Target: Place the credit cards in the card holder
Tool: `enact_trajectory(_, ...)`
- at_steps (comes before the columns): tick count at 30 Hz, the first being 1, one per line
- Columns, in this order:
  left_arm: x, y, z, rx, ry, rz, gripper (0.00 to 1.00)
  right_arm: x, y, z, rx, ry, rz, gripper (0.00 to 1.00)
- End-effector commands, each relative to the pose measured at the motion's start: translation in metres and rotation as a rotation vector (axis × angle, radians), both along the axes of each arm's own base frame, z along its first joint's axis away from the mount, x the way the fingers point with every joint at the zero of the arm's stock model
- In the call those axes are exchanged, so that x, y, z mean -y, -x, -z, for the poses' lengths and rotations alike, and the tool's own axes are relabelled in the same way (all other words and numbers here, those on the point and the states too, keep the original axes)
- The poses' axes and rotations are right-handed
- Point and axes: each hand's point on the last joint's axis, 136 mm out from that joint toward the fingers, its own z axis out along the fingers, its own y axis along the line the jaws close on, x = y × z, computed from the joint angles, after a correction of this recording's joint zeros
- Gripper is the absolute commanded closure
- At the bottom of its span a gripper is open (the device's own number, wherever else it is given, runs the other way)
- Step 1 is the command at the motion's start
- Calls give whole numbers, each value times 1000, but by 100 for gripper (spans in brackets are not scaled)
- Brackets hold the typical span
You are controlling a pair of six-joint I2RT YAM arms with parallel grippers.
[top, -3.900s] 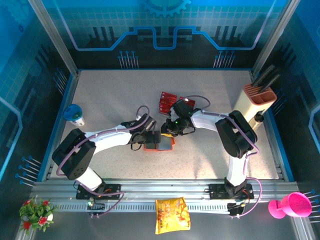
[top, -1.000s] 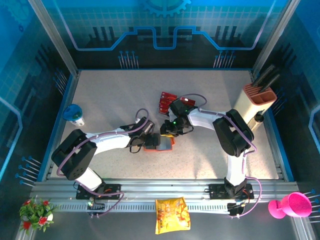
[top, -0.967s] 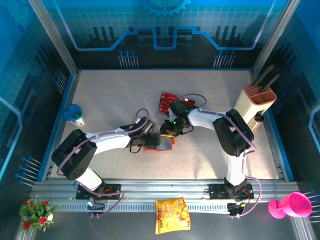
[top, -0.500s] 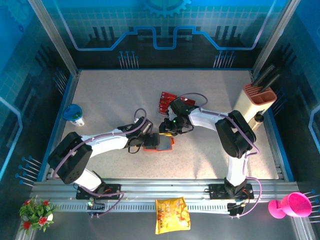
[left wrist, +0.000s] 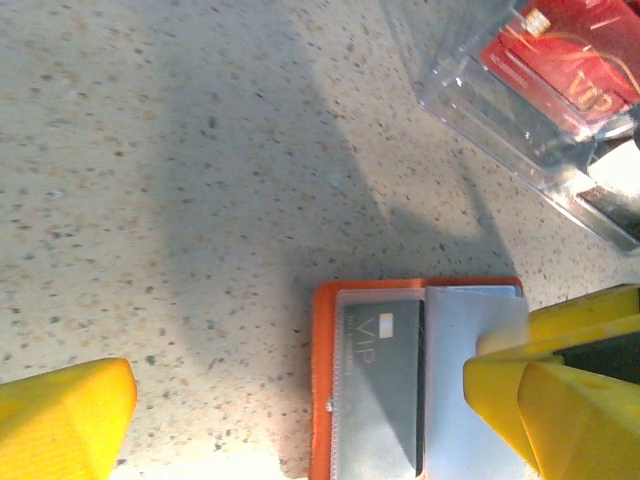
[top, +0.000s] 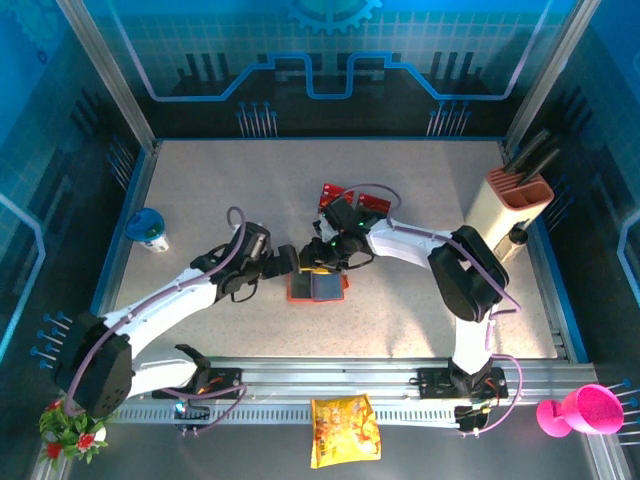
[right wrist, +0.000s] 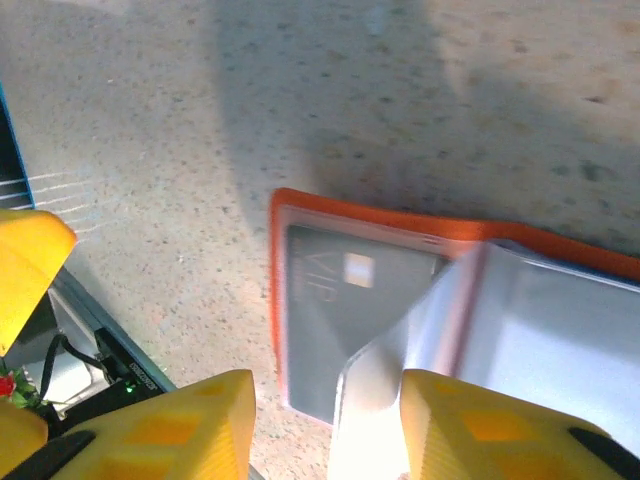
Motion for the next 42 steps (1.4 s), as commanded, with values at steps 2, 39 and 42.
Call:
enact_trajectory(2,-16,13,6,-34,-3,-38,1,-23,2,6,-16,0,-11,52)
enact_trajectory(39,1,3,14,-78,57,-23,1,110,-11,-14,72,224,105,49)
enact_trajectory(42,6,-4,14,-84,55,-17,1,129,-3,1,69,338,60,49)
